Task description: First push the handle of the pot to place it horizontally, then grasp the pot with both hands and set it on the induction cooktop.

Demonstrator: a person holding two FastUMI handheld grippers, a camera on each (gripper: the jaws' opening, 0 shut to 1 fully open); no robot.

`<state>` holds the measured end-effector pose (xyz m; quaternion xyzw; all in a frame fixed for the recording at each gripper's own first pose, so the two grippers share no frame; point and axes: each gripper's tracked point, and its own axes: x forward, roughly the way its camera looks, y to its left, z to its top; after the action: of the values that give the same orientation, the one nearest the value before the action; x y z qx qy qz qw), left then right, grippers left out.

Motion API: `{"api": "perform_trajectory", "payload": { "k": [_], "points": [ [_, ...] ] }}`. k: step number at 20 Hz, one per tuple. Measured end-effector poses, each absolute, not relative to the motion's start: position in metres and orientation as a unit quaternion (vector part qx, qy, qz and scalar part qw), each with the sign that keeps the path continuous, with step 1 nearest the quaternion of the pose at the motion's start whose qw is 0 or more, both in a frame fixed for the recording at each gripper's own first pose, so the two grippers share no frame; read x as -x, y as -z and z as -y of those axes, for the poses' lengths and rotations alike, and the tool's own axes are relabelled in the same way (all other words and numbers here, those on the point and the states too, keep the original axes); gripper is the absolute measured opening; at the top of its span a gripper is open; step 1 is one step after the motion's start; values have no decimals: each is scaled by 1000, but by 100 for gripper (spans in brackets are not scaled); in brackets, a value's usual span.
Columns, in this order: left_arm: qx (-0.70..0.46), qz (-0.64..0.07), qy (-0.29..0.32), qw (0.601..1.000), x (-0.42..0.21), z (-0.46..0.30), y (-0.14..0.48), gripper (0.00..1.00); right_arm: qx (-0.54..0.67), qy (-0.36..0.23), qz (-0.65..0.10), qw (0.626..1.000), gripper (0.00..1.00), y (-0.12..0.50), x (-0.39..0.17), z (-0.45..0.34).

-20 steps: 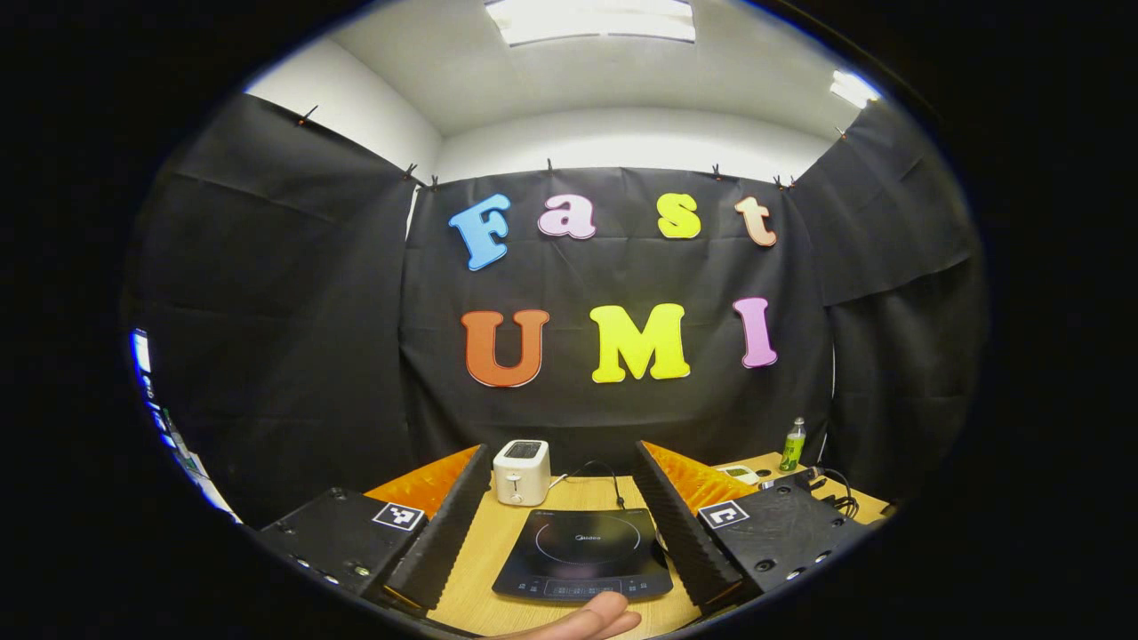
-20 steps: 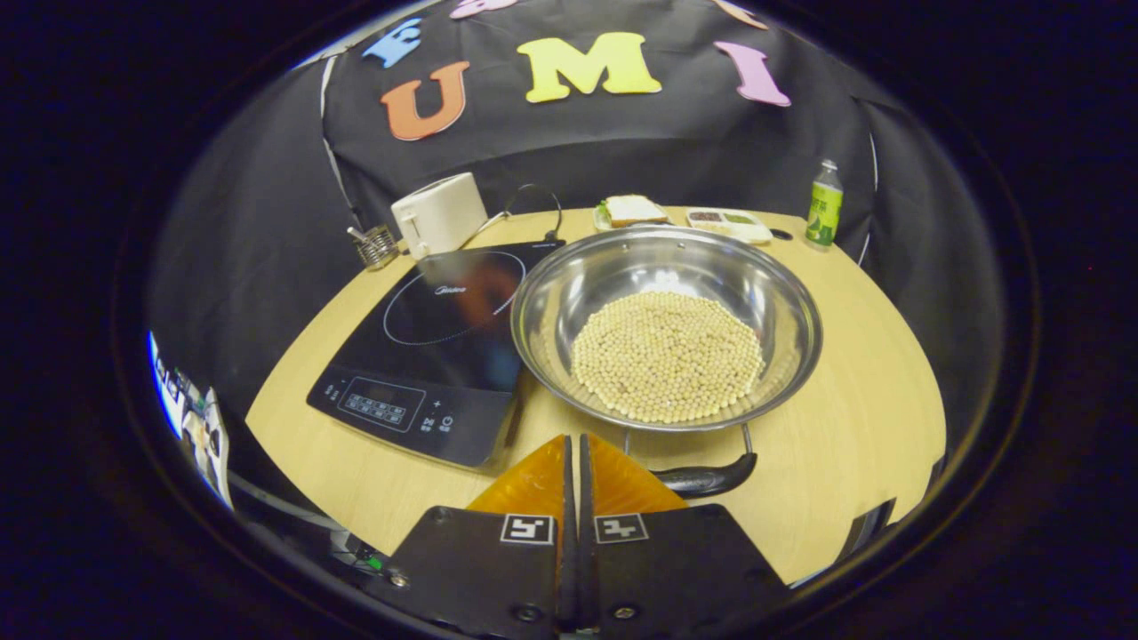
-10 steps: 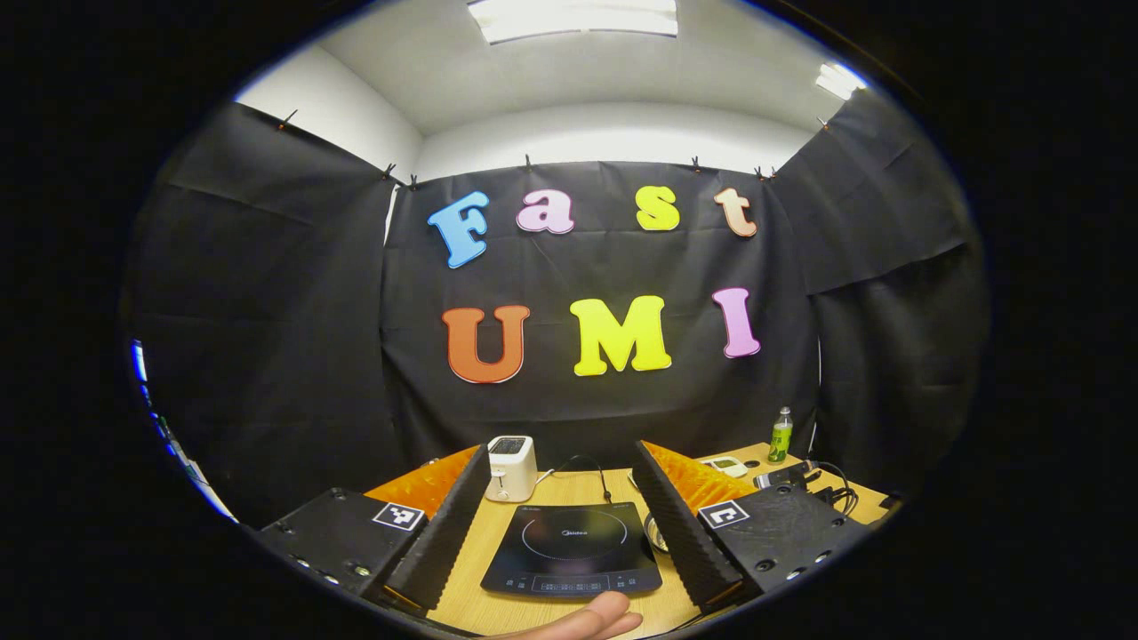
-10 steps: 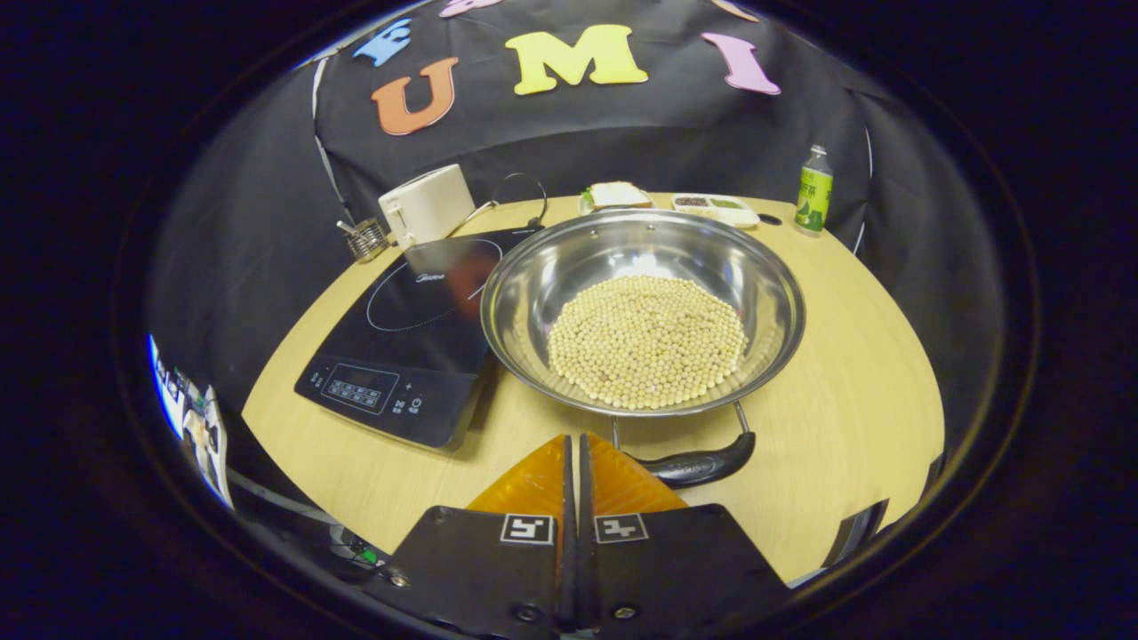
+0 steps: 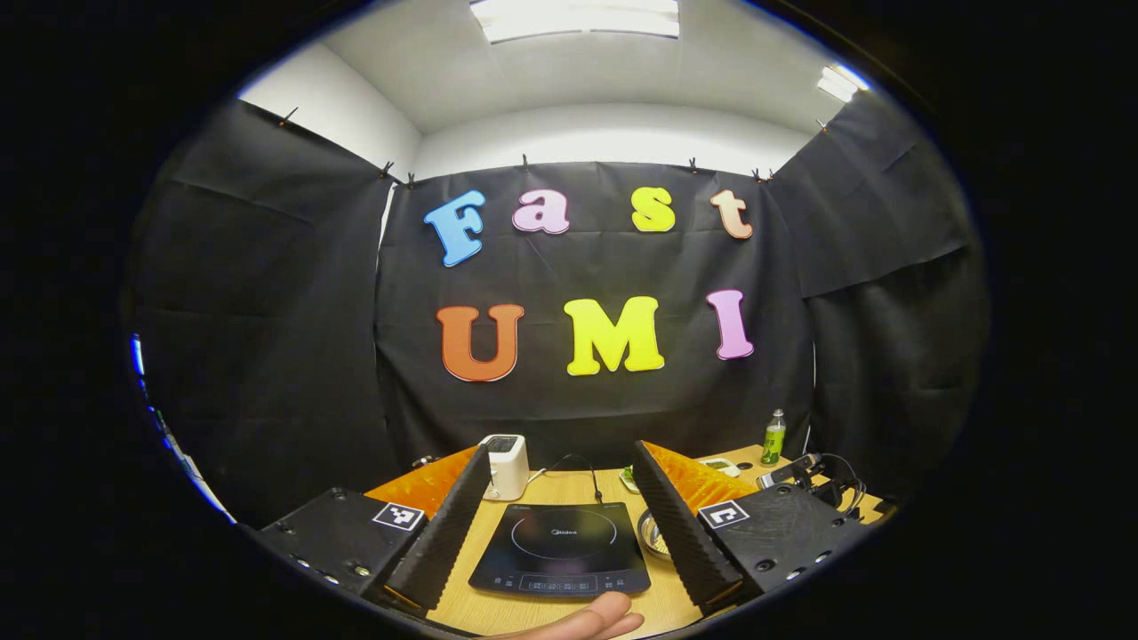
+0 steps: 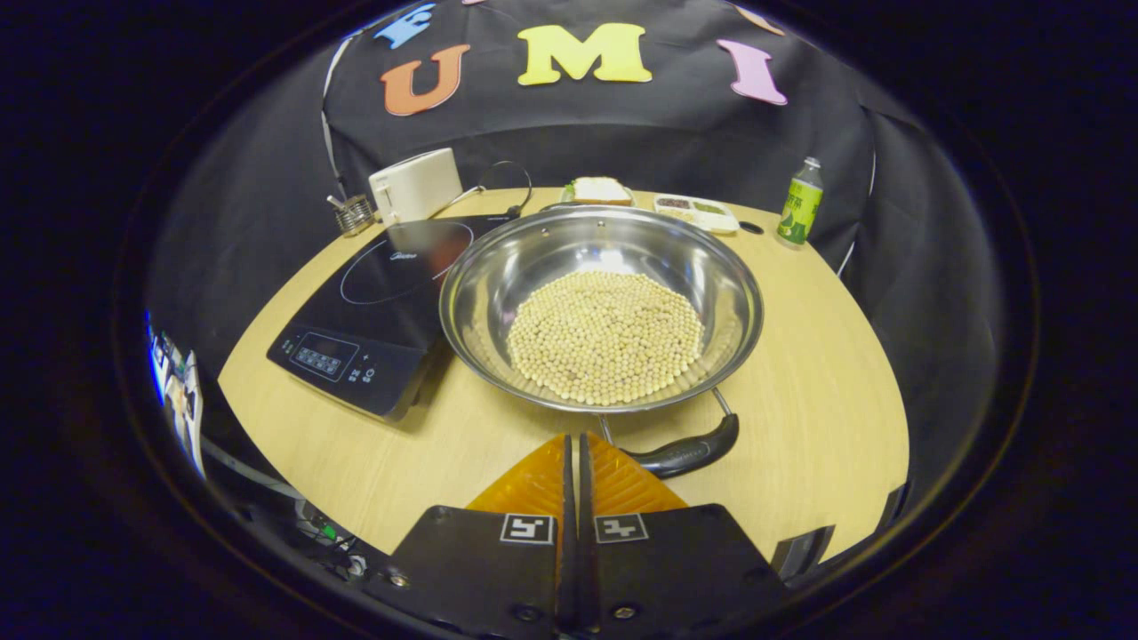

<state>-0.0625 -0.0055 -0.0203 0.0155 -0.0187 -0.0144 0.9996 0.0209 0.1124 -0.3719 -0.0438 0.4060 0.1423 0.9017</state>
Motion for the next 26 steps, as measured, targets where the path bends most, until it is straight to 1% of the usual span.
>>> {"api": "perform_trajectory", "payload": {
  "k": [1,4,5,6,7,8,9,13,14,15,16,17,18,19,20,23,24,25,26],
  "points": [
    [-17,18,16,1000,62,7,21,96,44,-141,-405,902,0,372,-22,-108],
    [-21,12,18,1000,63,10,25,96,42,-133,-408,902,0,372,-26,-93],
    [-21,12,19,1000,63,10,26,96,40,-131,-409,902,4,372,-28,-88],
    [-21,11,20,1000,63,12,26,96,36,-129,-411,902,4,372,-30,-85],
    [-21,11,22,999,64,13,27,96,32,-127,-412,902,1,372,-32,-79],
    [-21,11,23,999,64,14,27,96,31,-124,-413,902,0,371,-34,-74],
    [-19,11,23,999,64,15,27,96,29,-121,-413,902,4,370,-37,-67],
    [-16,12,30,999,65,22,29,96,35,-104,-408,906,4,367,-53,-39],
    [-16,11,32,999,65,24,31,96,40,-104,-405,908,4,366,-58,-34],
    [-17,11,34,999,64,26,31,96,47,-107,-396,911,0,364,-65,-30],
    [-18,10,36,999,64,28,32,96,55,-100,-389,914,0,363,-74,-21],
    [-17,10,38,999,64,30,33,96,61,-96,-383,917,4,362,-80,-14],
    [-15,11,42,999,64,32,34,96,64,-96,-378,919,4,362,-87,-9],
    [-11,10,45,999,63,34,35,96,66,-96,-375,920,0,363,-93,-4],
    [-8,9,47,999,62,37,36,96,68,-96,-371,921,4,362,-99,0],
    [-3,2,51,999,55,40,45,96,84,-90,-353,928,4,363,-118,10],
    [-3,-1,49,999,52,40,49,96,88,-89,-348,929,4,364,-124,12],
    [-2,-6,46,999,48,39,53,96,89,-87,-345,931,0,365,-130,13],
    [0,-11,42,999,45,39,57,96,88,-86,-342,931,0,366,-134,14]
  ]
}}
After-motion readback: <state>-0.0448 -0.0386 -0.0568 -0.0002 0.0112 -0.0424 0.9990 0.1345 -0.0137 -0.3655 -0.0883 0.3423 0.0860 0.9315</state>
